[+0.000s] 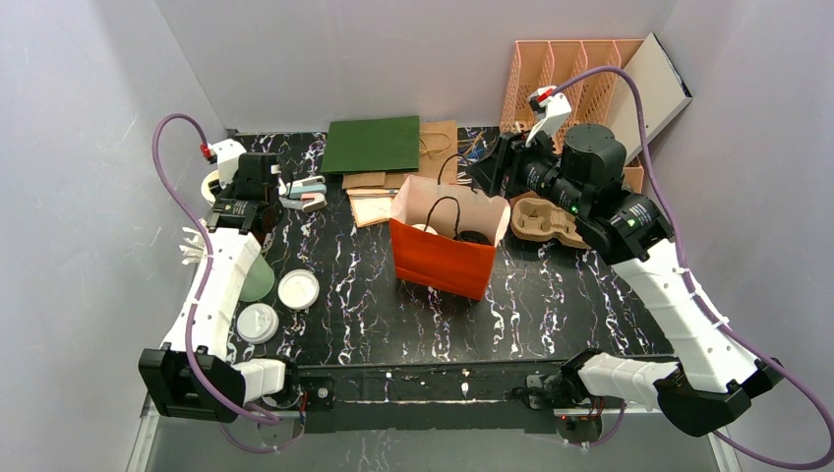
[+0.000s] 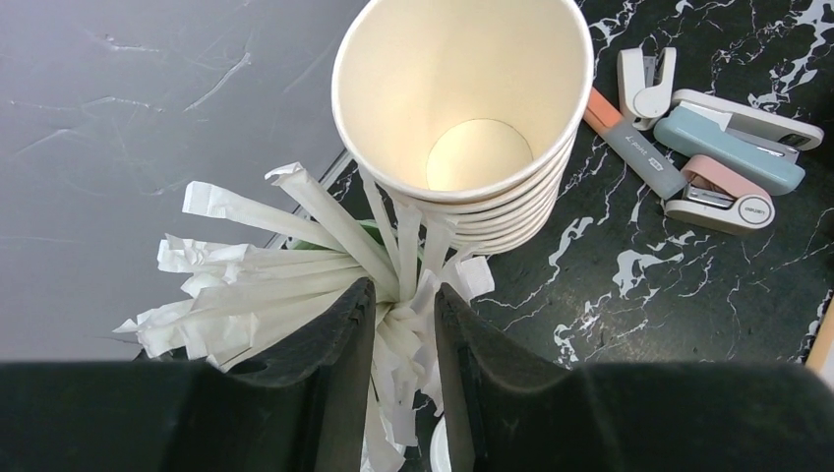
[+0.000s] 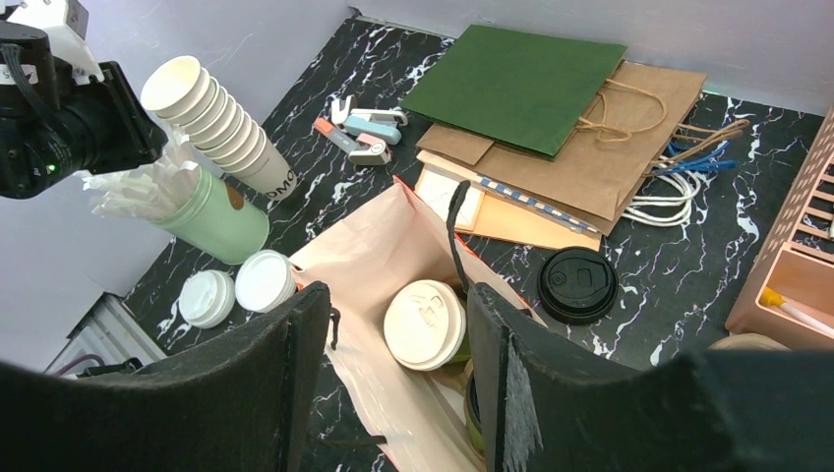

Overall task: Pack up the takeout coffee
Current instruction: Pick up the straw from the storage cup.

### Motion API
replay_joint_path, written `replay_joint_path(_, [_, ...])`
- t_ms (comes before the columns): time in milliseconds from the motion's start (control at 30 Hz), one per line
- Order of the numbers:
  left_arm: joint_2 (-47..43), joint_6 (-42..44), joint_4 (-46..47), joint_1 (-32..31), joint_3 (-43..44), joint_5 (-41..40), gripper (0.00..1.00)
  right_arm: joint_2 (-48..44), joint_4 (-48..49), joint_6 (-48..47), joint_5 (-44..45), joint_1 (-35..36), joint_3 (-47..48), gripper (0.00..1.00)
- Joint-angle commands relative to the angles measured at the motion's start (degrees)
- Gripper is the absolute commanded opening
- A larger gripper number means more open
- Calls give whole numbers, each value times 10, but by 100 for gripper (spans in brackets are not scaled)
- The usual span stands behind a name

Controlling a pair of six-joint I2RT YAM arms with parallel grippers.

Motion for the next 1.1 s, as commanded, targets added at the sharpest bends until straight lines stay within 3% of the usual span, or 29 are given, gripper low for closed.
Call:
replay_joint_path(0, [3,1,19,10,-16,0,27,-11,29,-7,7,-1,-9,62])
replay_joint_path(200, [12,7,30,14,-25,-2,20,-6,29,-7,4,-1,-4,62])
replay_joint_path(333, [15,17,33,15,-18,-21,0,-6,30,-7,1,0,-5,62])
replay_joint_path(733, [-83,33,5,15,78,-50,0,0,31,-6,-10,-1,-1,62])
replay_joint_path(933, [-80,67,1,15,176,-49,0,-4,43,-2,-26,-1,3,61])
replay_joint_path(1067, [-51,80,-14,15,289,-27,0,-32,77,6,-29,-1,-20,60])
